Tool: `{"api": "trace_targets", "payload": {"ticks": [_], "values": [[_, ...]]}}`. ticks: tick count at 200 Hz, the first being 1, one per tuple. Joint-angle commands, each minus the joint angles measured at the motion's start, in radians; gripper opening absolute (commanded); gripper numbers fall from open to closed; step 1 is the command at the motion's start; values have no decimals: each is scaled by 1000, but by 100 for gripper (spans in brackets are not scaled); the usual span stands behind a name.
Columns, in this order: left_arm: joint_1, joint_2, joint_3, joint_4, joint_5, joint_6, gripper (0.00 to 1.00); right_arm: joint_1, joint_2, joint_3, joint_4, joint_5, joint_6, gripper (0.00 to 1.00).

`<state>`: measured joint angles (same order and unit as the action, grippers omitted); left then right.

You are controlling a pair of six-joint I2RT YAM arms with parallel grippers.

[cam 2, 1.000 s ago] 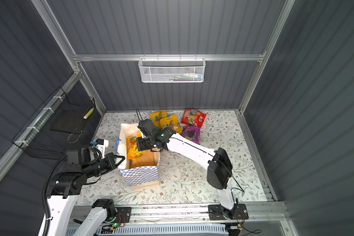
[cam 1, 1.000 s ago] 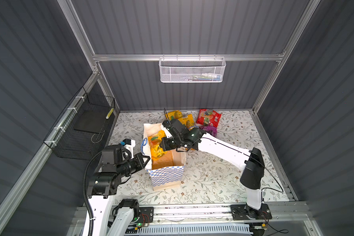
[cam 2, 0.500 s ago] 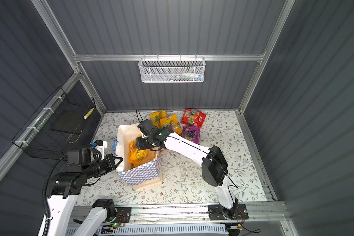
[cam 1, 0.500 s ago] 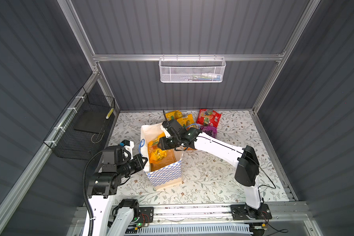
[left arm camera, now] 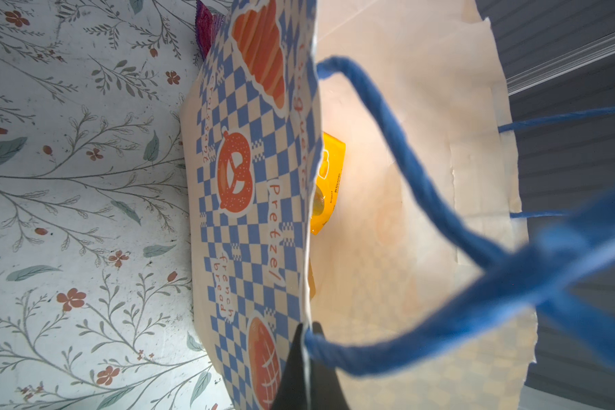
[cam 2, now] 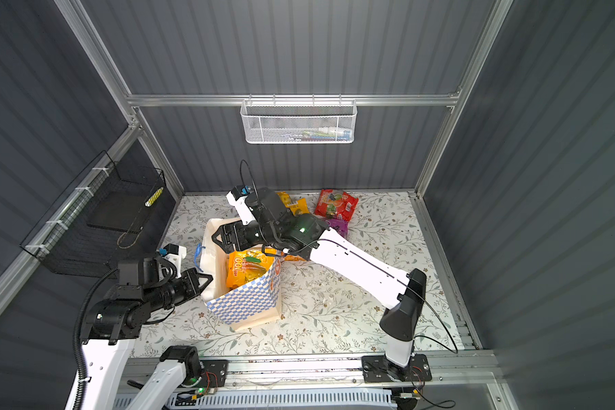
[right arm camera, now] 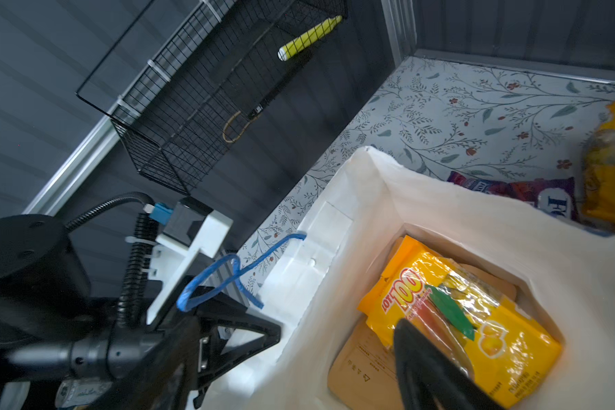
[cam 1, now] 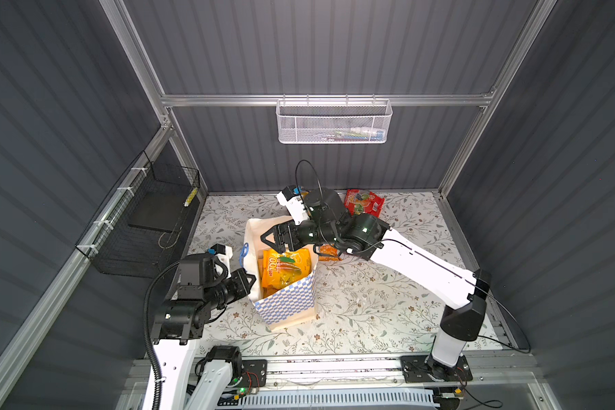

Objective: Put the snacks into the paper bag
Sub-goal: 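Lower the mango bag into the paper bag and open the right gripper, then withdraw the right gripper toward the purple grape snack bag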

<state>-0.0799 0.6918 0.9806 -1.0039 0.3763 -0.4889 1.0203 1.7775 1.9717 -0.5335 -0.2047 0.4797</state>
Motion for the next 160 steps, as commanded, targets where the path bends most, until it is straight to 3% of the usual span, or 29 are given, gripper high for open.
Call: {"api": "trace_targets", "payload": {"ticks": [1,10,74,107,160], "values": [[-3,6,25,-40,-21,19,0,10,-48,38,-39,-3,-59,94],[-3,7,26,-43,-28,19,0,12,-80,36,-52,22,-79,99],[-3,17,67,-68,-92,23,0,-14,-372,-182,-100,341,-153,99],[-3,20,73,-72,-103,24,0,-140,-524,-360,-127,349,-86,99],[-3,24,73,-67,-98,24,0,-489,-770,-777,-8,231,69,99]]}}
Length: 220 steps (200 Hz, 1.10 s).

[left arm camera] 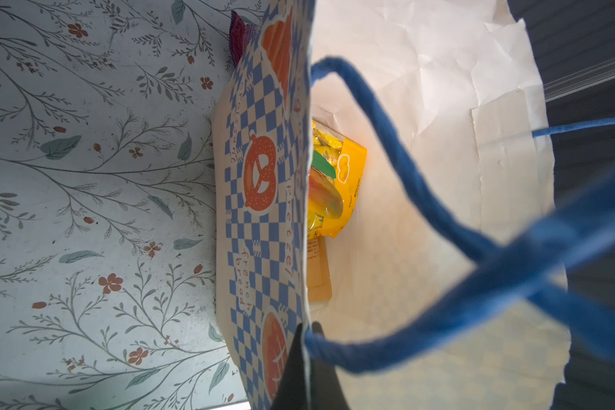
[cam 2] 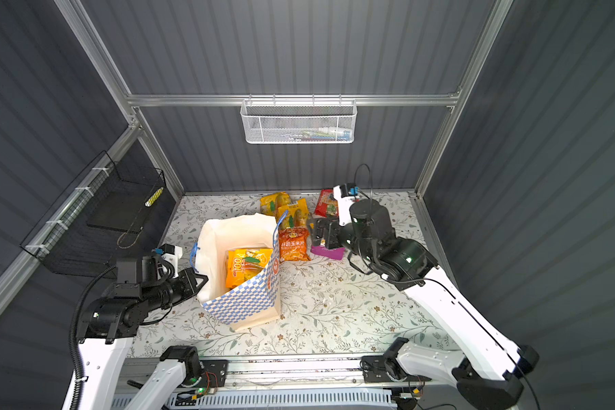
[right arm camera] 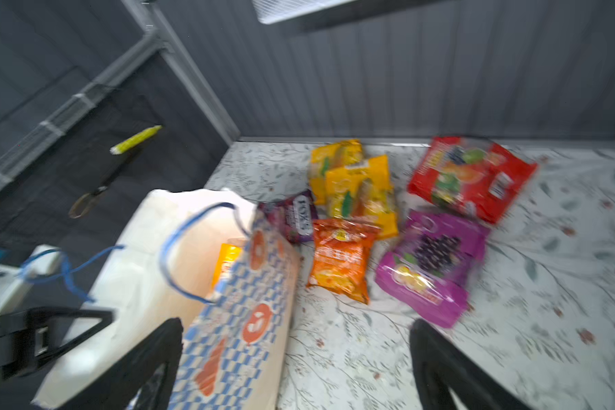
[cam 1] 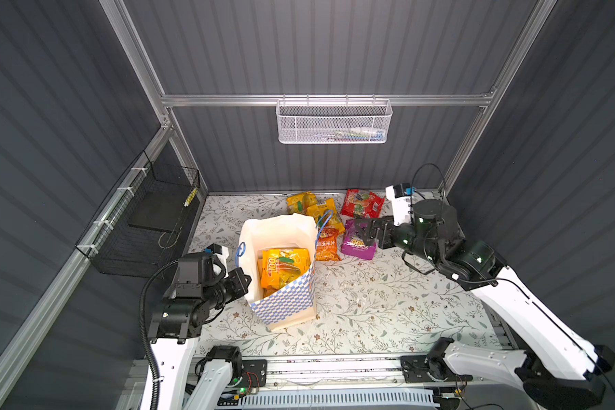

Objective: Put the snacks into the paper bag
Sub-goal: 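Withdraw the right gripper toward the purple grape snack bag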

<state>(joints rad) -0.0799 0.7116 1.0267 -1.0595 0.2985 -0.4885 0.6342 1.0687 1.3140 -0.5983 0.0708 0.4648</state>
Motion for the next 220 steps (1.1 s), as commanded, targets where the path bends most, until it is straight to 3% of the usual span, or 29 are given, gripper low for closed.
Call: {"api": "trace_targets", "payload": {"ticks": [1,48,101,120,138,157,190,220], "values": [[-3,5,27,-10,-20,23,0,-108,-63,-127,60,-47,86,99],[-3,12,29,0,-5,17,0,-361,43,-390,295,-312,166,99],[-3,18,22,11,8,12,0,-424,336,-432,471,-397,191,99],[-3,20,-11,39,24,-7,0,-370,412,-448,615,-450,229,99],[-3,34,-26,85,58,-19,0,-246,461,-399,654,-360,220,99],[-3,44,-33,98,58,-18,0,-164,556,-334,723,-343,230,99],[-3,60,-18,92,44,-6,0,-78,742,-193,687,-282,306,99],[-3,63,6,71,39,15,0,-35,743,-172,600,-112,293,99]]}}
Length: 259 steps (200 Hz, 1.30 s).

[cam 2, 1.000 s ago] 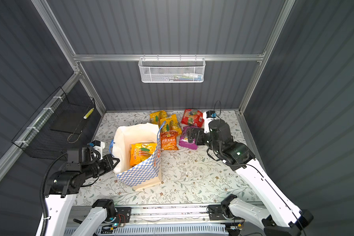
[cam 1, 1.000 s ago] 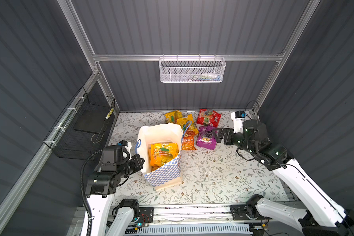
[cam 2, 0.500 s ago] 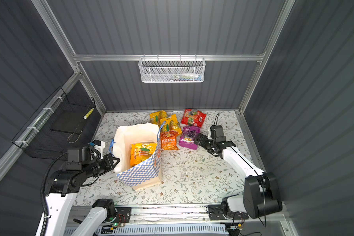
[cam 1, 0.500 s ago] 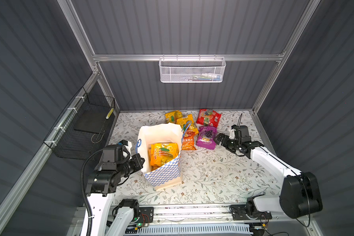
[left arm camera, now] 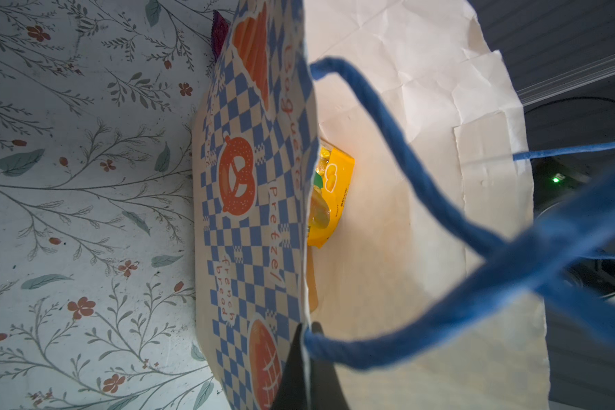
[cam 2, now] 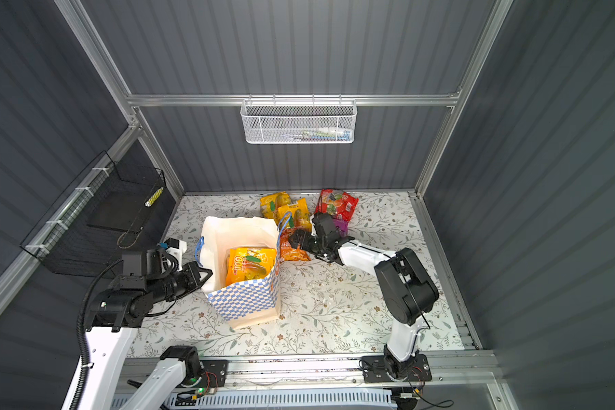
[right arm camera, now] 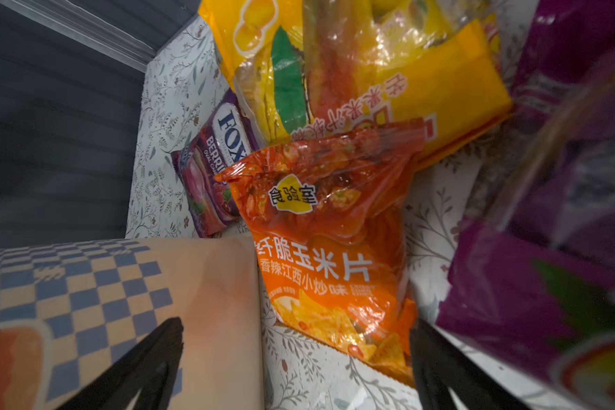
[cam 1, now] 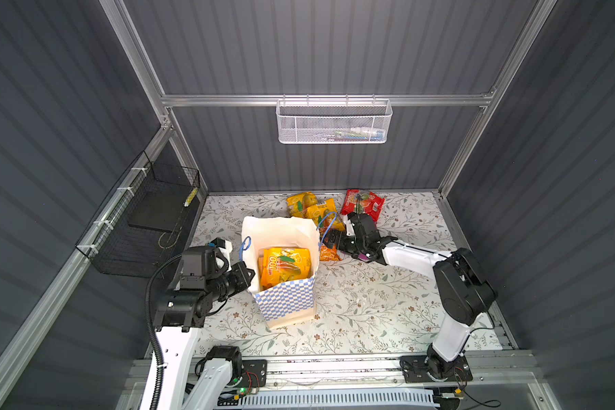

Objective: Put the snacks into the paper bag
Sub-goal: 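Withdraw the right gripper toward the purple grape snack bag, then close the right gripper on the purple grape bag's end and lift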

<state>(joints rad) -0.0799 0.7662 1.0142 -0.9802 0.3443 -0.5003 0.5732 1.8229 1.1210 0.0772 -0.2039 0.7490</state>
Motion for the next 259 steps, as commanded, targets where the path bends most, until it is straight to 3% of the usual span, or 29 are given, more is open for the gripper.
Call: {"api": "trace_targets", "payload": {"ticks": [1,47,63,161,217,244,259], "values": [[-3,8,18,-9,-8,27,0,26,-12,21,-78,168,6,99],[-3,10,13,-10,-43,48,0,26,-62,84,-336,387,-74,99],[-3,10,11,-5,-42,48,0,6,-78,82,-378,415,-102,99],[-3,8,20,-6,-22,57,0,-219,-85,-31,-341,312,-100,99],[-3,5,17,1,13,48,0,-243,-20,-35,-300,222,-89,99],[-3,2,19,-6,5,47,0,-243,10,-57,-250,149,-61,88],[-3,4,23,-9,8,48,0,-243,7,-87,-198,117,-43,75]]}}
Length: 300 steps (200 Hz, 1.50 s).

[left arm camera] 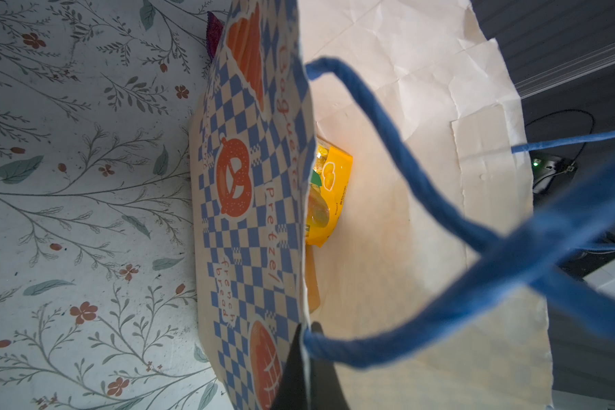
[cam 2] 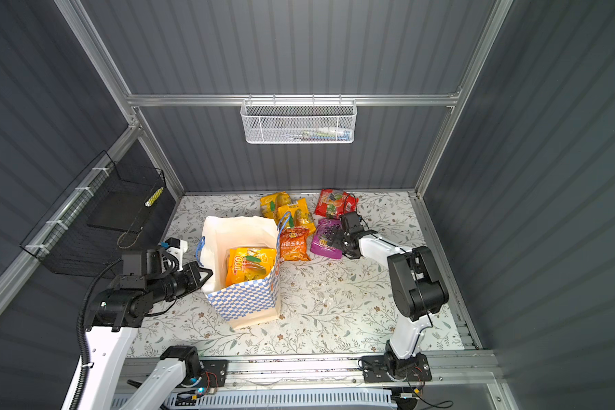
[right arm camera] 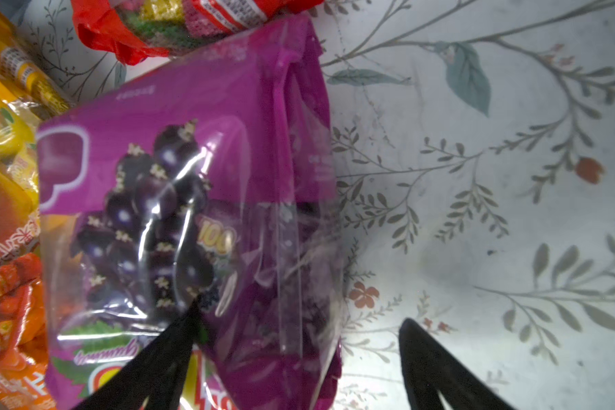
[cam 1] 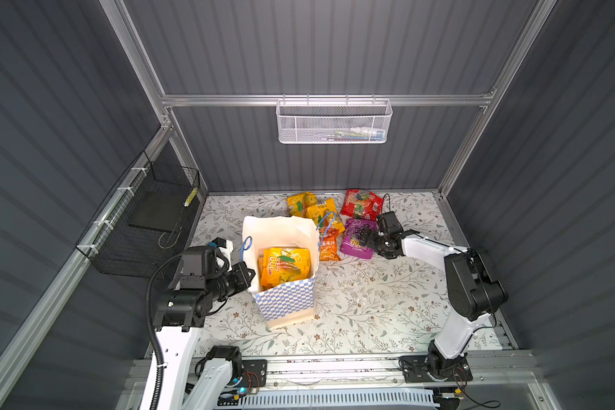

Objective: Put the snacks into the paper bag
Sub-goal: 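Close the right gripper on the purple grape bag's end and lift, then carry the purple grape bag with the right gripper over the paper bag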

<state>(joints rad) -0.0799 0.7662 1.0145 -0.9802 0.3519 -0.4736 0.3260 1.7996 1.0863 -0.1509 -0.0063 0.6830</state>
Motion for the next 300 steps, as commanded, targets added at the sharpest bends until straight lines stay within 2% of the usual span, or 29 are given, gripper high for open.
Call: {"api": "trace_targets", "payload": {"ticks": [1,26,53,70,125,163,204,251,277,300], "values": [[-3,4,23,-9,1,21,0,4,30,-54,32,-82,25,75],[-3,2,32,-14,-3,20,0,2,18,-66,54,-102,30,53],[-3,0,33,-12,14,16,0,1,-28,-90,72,-108,27,17],[-3,-1,29,-9,19,12,0,-2,-69,-103,77,-123,21,0],[-3,-4,25,-11,14,13,0,13,-312,-135,40,-166,-5,0],[-4,-7,25,-11,15,11,0,97,-541,-96,-64,-84,-56,0],[-3,-10,18,-5,21,12,0,226,-711,50,-177,14,-129,0],[-3,-5,20,-10,12,14,0,373,-721,290,-270,76,-203,0],[-3,-1,30,-18,3,18,0,460,-688,418,-279,116,-257,0],[-3,0,36,-20,6,17,0,545,-602,522,-282,133,-300,0]]}}
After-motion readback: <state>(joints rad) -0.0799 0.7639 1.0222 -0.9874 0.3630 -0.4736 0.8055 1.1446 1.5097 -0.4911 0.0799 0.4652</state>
